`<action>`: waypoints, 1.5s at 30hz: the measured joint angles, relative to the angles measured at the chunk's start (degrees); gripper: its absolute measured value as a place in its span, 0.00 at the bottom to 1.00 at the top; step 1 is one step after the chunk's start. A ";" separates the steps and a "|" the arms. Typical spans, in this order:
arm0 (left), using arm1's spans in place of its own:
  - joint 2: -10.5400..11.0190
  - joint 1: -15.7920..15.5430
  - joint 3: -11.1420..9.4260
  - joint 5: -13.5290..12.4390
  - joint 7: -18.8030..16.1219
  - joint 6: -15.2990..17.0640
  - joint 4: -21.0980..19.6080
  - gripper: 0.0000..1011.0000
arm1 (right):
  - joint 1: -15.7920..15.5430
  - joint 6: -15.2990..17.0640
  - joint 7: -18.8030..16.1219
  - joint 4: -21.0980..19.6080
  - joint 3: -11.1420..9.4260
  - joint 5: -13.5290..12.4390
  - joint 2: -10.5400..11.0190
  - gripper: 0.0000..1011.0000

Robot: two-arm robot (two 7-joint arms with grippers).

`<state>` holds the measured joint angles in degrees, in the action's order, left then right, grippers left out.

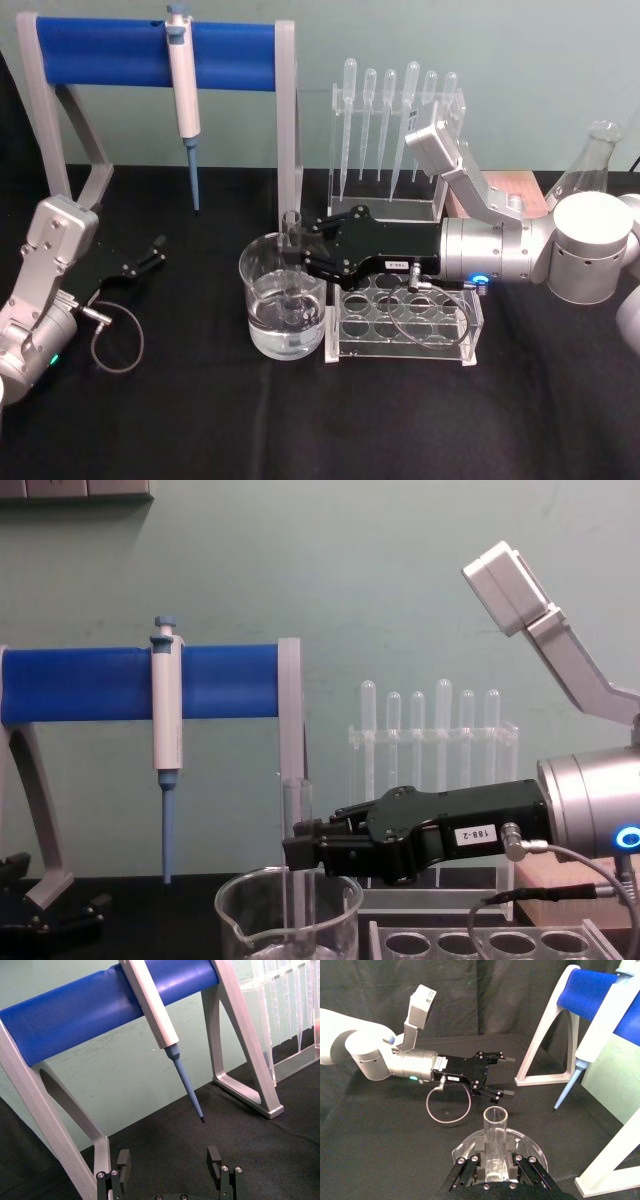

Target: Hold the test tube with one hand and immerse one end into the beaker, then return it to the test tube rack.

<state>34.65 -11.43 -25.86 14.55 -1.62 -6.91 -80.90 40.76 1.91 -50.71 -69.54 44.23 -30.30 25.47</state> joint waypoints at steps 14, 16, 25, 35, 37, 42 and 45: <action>0.00 0.00 0.00 0.00 0.00 0.00 0.00 0.99 | 0.00 0.00 0.00 0.00 0.00 0.00 0.00 0.23; 0.00 0.00 0.00 0.00 0.00 0.00 0.00 0.99 | 0.00 0.00 0.00 0.00 0.00 0.00 0.00 0.23; 0.00 0.00 0.00 0.00 0.00 0.00 0.00 0.99 | 0.00 0.00 0.00 0.00 0.00 0.00 0.00 0.23; 0.00 0.00 0.00 0.00 0.00 0.00 0.00 0.99 | 0.00 0.00 0.00 0.00 0.00 0.00 0.00 0.23; 0.00 0.00 0.00 0.00 0.00 0.00 0.00 0.99 | 0.00 0.00 0.00 0.00 0.00 0.00 0.00 0.23; 0.00 0.00 0.00 0.00 0.00 0.00 0.00 0.99 | 0.00 0.00 0.00 0.00 0.00 0.01 0.00 0.23; 0.00 0.00 0.00 0.00 0.00 0.00 0.00 0.99 | 0.00 0.00 0.00 0.00 0.00 0.01 0.00 0.23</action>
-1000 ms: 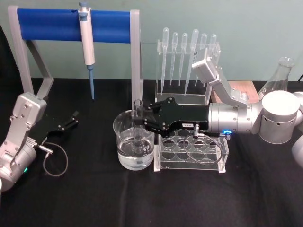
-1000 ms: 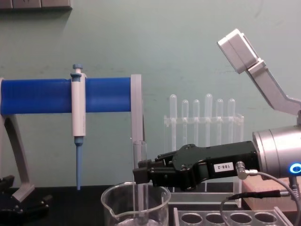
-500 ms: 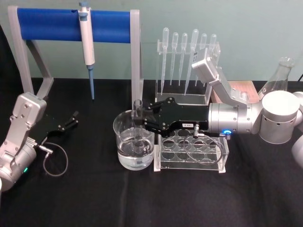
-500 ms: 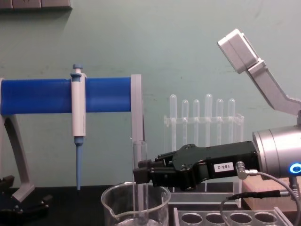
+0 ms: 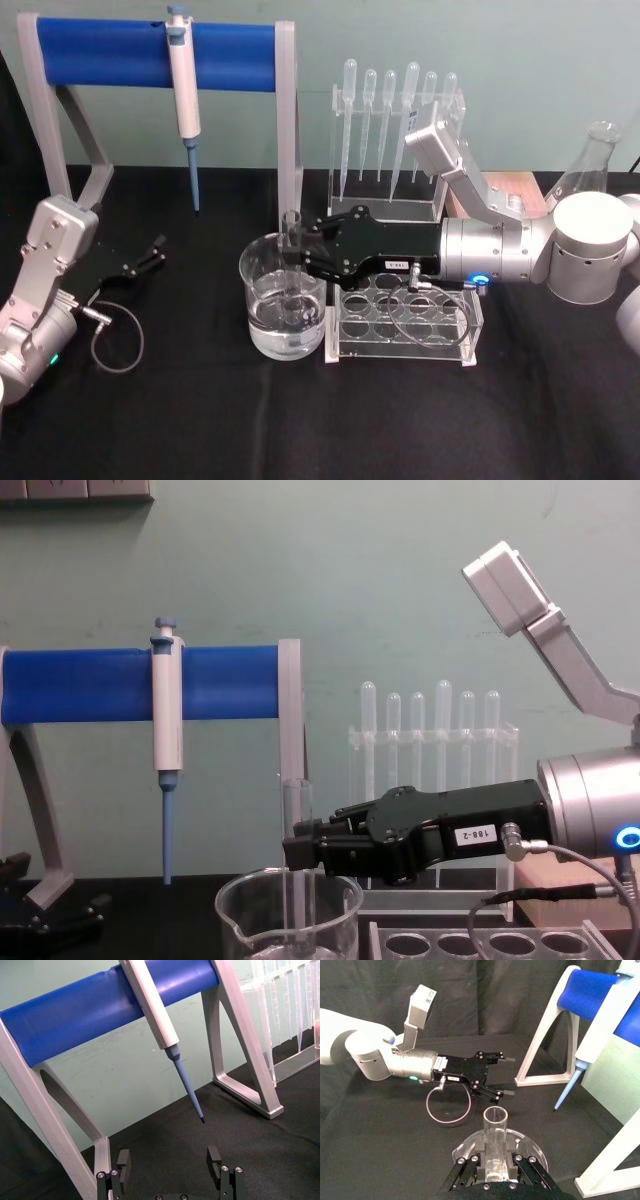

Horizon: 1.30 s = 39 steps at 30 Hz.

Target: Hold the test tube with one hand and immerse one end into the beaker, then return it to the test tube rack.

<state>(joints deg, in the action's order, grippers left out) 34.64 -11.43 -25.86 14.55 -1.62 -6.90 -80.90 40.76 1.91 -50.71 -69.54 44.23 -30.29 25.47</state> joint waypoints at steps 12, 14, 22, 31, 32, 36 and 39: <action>0.00 0.00 0.00 0.00 0.00 0.00 0.00 0.99 | 0.00 0.00 0.00 0.00 0.00 0.00 0.00 0.23; 0.00 0.00 0.00 0.00 0.00 0.00 0.00 0.99 | 0.00 0.00 0.00 0.00 0.00 0.00 0.00 0.23; 0.00 0.00 0.00 0.00 0.00 0.00 0.00 0.99 | 0.00 0.00 0.00 0.00 0.00 0.00 0.00 0.23; 0.00 0.00 0.00 0.00 0.00 0.00 0.00 0.99 | 0.00 0.00 0.00 0.00 0.00 0.00 0.00 0.23; 0.00 0.00 0.00 0.00 0.00 0.00 0.00 0.99 | 0.00 0.00 0.00 0.00 0.00 0.00 0.00 0.23; 0.00 0.00 0.00 0.00 0.00 0.00 0.00 0.99 | 0.00 0.00 0.00 0.00 0.00 0.00 0.00 0.23; 0.00 0.00 0.00 0.00 0.00 0.00 0.00 0.99 | 0.00 0.00 0.00 0.00 0.00 0.00 0.00 0.23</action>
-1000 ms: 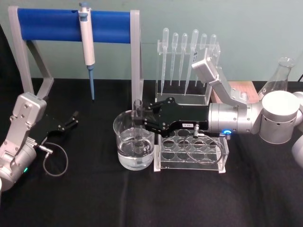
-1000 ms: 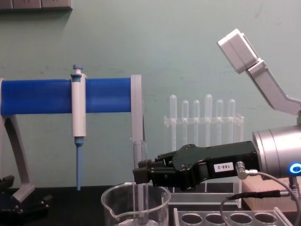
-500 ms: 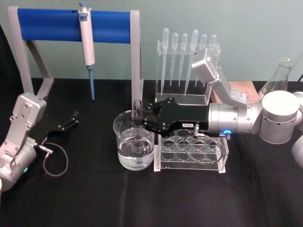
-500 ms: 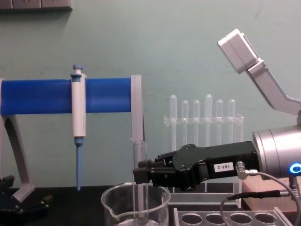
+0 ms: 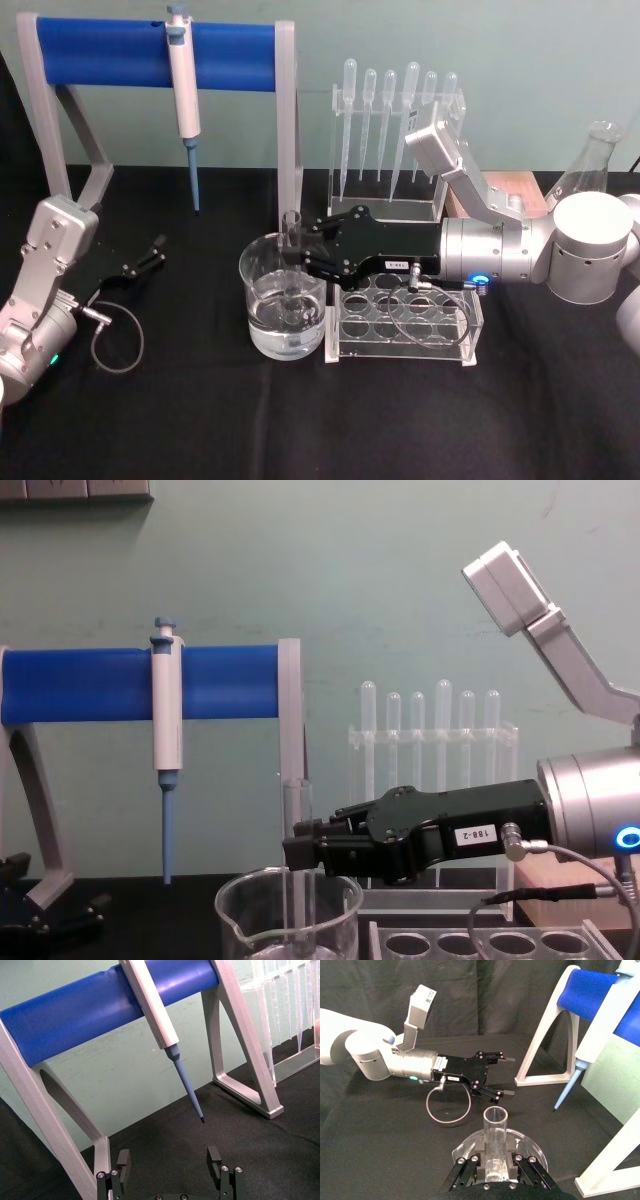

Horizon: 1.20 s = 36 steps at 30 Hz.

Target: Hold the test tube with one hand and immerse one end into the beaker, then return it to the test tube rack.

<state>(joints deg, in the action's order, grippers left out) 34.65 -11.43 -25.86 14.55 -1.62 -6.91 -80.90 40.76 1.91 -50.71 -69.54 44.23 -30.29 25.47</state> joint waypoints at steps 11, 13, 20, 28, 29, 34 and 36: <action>0.00 0.00 0.00 0.00 0.00 0.00 0.00 0.99 | 0.00 0.00 0.00 0.00 0.00 0.00 0.00 0.23; 0.00 0.00 0.00 0.00 0.00 0.00 0.00 0.99 | 0.00 0.00 0.00 0.00 0.00 0.00 0.00 0.23; 0.00 0.00 0.00 0.00 0.00 0.00 0.00 0.99 | 0.00 0.00 0.00 0.00 0.00 0.00 0.00 0.23; 0.00 0.00 0.00 0.00 0.00 0.00 0.00 0.99 | 0.00 0.00 0.00 0.00 0.00 0.00 0.00 0.23; 0.00 0.00 0.00 0.00 0.00 0.00 0.00 0.99 | 0.00 0.00 0.00 0.00 0.00 0.00 0.00 0.23; 0.00 0.00 0.00 0.00 0.00 0.00 0.00 0.99 | 0.00 0.00 0.00 0.00 0.00 0.00 0.00 0.23; 0.00 0.00 0.00 0.00 0.00 0.00 0.00 0.99 | 0.00 0.00 0.00 0.00 0.00 0.00 0.00 0.23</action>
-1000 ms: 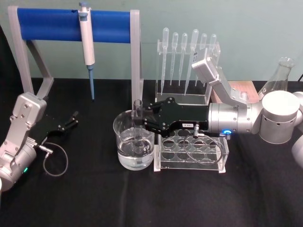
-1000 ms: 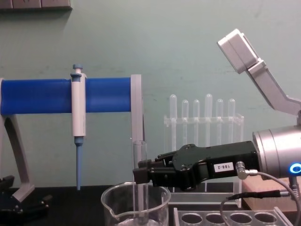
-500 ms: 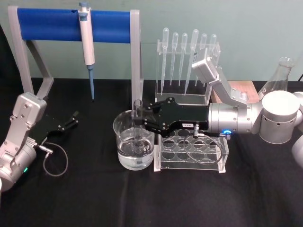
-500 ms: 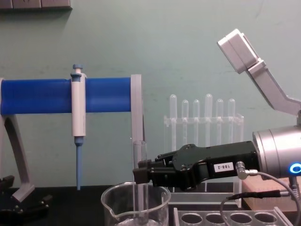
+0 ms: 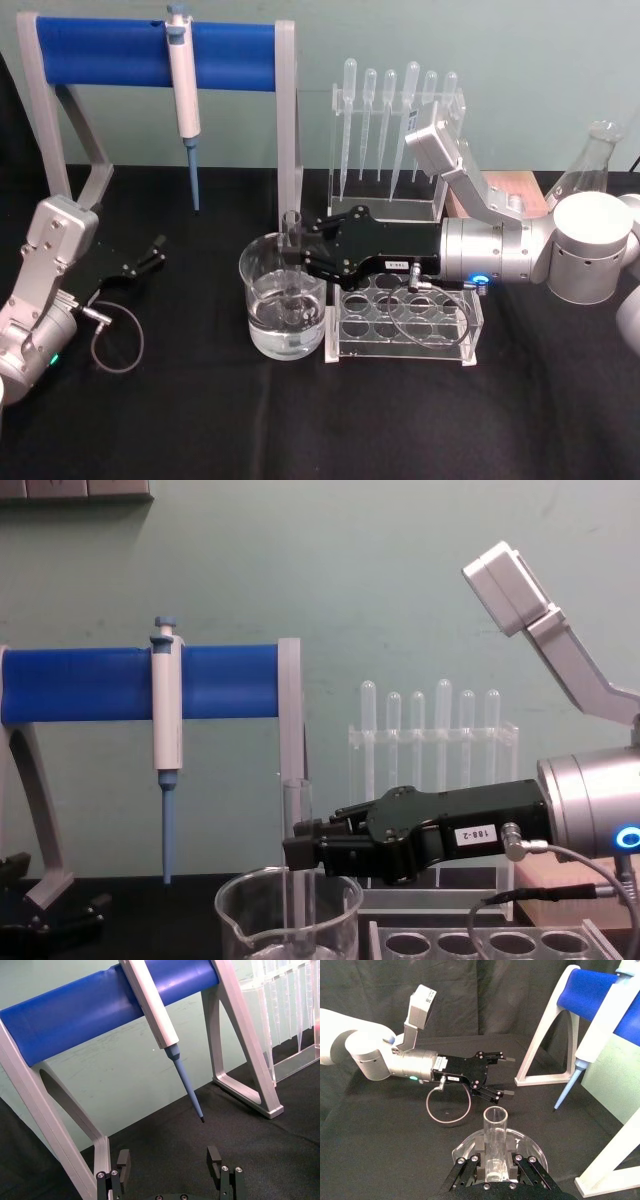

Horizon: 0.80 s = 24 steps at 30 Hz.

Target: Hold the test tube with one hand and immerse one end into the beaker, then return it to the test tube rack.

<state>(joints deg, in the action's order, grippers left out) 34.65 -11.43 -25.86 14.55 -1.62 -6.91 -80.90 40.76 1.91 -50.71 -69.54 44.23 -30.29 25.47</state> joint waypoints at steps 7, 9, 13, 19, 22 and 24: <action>0.00 0.00 0.00 0.00 0.00 0.00 0.00 0.99 | 0.00 0.00 0.00 0.00 0.00 0.00 0.00 0.23; 0.00 0.00 0.00 0.00 0.00 0.00 0.00 0.99 | 0.00 0.00 0.00 0.00 0.00 0.00 0.00 0.23; 0.00 0.00 0.00 0.00 0.00 0.00 0.00 0.99 | 0.00 0.00 0.00 0.00 0.00 0.00 0.00 0.23; 0.00 0.00 0.00 0.00 0.00 0.00 0.00 0.99 | 0.00 0.00 0.00 0.00 0.00 0.00 0.00 0.23; 0.00 0.00 0.00 0.00 0.00 0.00 0.00 0.99 | 0.00 0.00 0.00 0.00 0.00 0.00 0.00 0.23; 0.00 0.00 0.00 0.00 0.00 0.00 0.00 0.99 | 0.00 0.00 0.00 0.00 0.00 0.00 0.00 0.23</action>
<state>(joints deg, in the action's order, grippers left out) 34.65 -11.43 -25.86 14.55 -1.62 -6.91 -80.90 40.76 1.91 -50.71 -69.54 44.23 -30.29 25.47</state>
